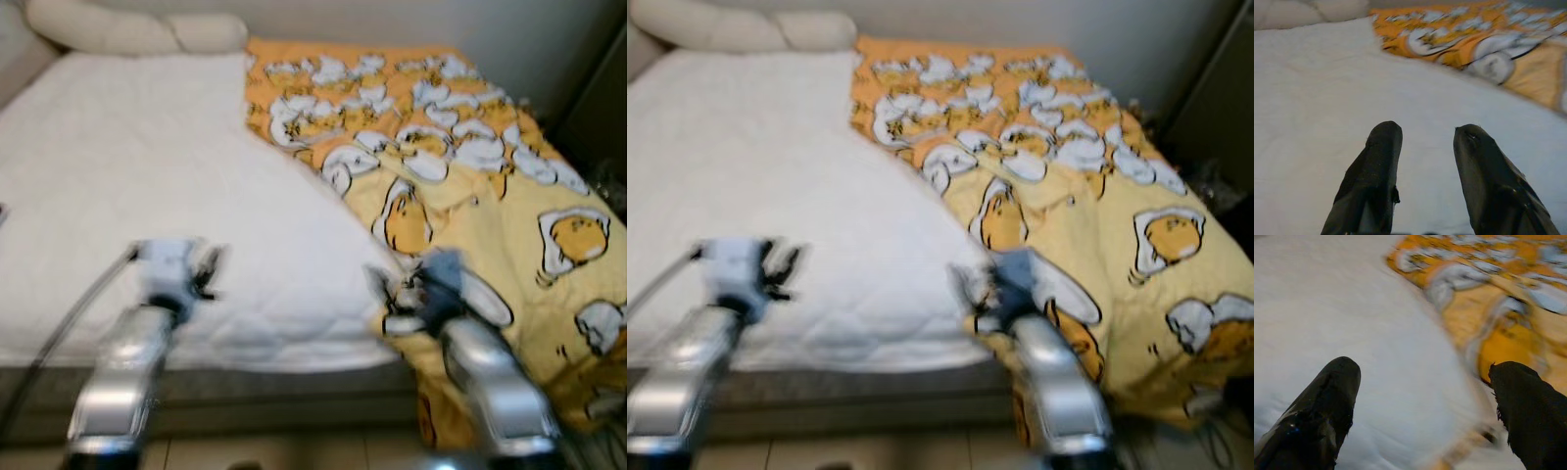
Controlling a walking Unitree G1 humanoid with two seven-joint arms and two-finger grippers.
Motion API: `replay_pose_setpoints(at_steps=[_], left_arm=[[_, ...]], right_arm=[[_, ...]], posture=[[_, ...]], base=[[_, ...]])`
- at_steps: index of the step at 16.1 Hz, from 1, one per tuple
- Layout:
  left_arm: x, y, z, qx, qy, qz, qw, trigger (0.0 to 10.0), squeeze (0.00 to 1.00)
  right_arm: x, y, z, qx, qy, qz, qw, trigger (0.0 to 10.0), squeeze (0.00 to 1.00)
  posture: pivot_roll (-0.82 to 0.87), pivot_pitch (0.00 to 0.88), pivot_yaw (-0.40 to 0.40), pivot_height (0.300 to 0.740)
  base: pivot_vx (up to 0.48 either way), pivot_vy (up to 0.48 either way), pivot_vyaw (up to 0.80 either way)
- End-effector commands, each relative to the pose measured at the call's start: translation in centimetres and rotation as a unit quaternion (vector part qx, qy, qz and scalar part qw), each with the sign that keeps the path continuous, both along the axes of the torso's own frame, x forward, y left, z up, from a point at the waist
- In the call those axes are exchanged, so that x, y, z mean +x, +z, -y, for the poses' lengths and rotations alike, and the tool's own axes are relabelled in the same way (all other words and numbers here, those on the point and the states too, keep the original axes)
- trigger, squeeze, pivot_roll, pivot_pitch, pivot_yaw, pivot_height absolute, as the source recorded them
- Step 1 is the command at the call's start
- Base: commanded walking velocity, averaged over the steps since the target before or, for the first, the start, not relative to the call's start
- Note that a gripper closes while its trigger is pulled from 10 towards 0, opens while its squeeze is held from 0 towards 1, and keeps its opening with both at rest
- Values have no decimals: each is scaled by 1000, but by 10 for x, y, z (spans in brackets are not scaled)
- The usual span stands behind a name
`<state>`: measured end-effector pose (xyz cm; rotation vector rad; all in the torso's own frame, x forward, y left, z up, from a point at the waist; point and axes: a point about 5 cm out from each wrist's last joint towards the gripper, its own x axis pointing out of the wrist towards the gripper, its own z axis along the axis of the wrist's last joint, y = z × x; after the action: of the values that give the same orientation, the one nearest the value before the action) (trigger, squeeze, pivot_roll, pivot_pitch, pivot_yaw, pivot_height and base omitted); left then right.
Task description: Clean up the room
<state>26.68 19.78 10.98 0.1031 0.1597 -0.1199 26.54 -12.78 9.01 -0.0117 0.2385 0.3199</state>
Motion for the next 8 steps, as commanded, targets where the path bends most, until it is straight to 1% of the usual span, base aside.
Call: replay_pose_setpoints(at_steps=[1, 3, 4, 6, 7, 8], left_arm=[[4, 5, 12, -3, -21, 11, 1000, 10000, 0], [3, 5, 16, 0, -38, 8, 999, 10000, 0], [2, 5, 18, 2, -49, 4, 999, 10000, 0], [0, 4, 24, 17, -82, -3, 997, 10000, 0], [-2, 3, 26, 33, -98, -7, 995, 10000, 0], [-2, 2, 26, 39, -104, -8, 994, 10000, 0]], right_arm=[[-2, -5, 17, -12, -24, -18, 999, 10000, 0], [-3, -11, 19, -23, -27, -47, 998, 10000, 0], [-4, -16, 20, -24, -29, -64, 997, 10000, 1000], [0, -25, 25, -41, -40, -96, 994, 10000, 1000], [3, -28, 26, -17, -56, -109, 992, 10000, 1000], [4, -30, 26, -8, -61, -114, 992, 10000, 1000]], posture=[[39, 0, -14, 740], [40, 0, -15, 740], [45, 0, -17, 740], [51, 0, -18, 740], [54, 0, -19, 740], [62, 0, -22, 740]], base=[[285, 0, 0], [0, 0, 0], [0, 0, 0], [0, 0, 0], [0, 0, 0], [0, 0, 0]])
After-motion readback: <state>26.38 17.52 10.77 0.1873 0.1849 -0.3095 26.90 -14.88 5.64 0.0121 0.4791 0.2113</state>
